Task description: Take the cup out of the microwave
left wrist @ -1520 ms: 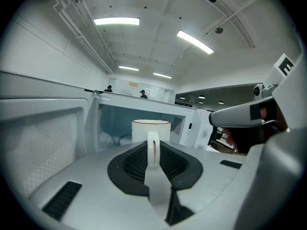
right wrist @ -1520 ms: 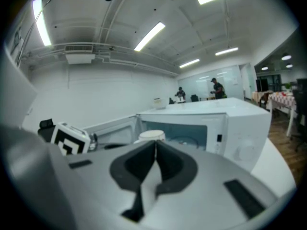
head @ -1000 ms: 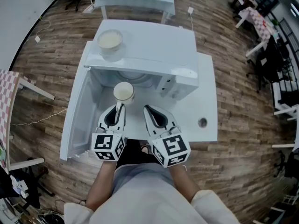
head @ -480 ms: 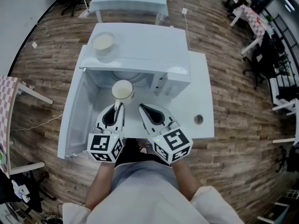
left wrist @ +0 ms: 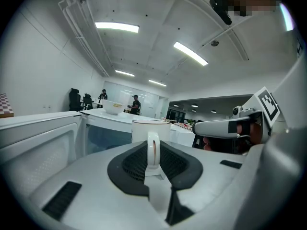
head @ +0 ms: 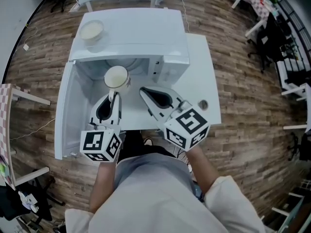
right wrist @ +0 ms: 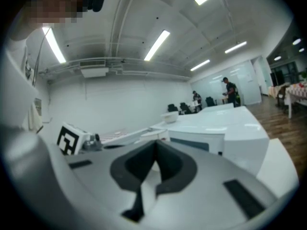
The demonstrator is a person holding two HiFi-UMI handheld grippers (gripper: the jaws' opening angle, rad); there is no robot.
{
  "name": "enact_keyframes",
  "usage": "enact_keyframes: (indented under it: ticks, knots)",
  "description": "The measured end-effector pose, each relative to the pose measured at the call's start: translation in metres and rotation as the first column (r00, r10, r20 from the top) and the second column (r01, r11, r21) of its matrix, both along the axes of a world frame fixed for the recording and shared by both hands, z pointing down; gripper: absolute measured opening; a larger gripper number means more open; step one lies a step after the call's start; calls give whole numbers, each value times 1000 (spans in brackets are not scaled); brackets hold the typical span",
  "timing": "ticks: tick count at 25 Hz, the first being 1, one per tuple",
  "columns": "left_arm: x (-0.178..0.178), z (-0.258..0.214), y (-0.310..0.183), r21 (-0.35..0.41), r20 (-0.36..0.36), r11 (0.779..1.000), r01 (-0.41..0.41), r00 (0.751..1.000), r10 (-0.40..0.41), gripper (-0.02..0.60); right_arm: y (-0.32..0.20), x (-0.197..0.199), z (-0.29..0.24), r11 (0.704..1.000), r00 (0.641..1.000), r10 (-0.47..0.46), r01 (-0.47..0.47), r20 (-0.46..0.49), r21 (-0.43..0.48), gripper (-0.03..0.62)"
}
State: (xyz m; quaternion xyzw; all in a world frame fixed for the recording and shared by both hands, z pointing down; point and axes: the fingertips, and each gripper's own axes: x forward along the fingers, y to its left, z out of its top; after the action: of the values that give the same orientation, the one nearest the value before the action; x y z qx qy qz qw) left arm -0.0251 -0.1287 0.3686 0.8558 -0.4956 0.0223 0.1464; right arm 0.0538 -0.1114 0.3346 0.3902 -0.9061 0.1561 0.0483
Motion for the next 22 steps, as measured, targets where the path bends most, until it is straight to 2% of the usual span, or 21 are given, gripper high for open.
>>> enact_keyframes:
  ticks: [22]
  knots:
    - [0, -12, -2, 7, -29, 1000, -10, 1000, 11, 66, -2, -3, -2, 999, 999, -40, 39, -31, -7, 21]
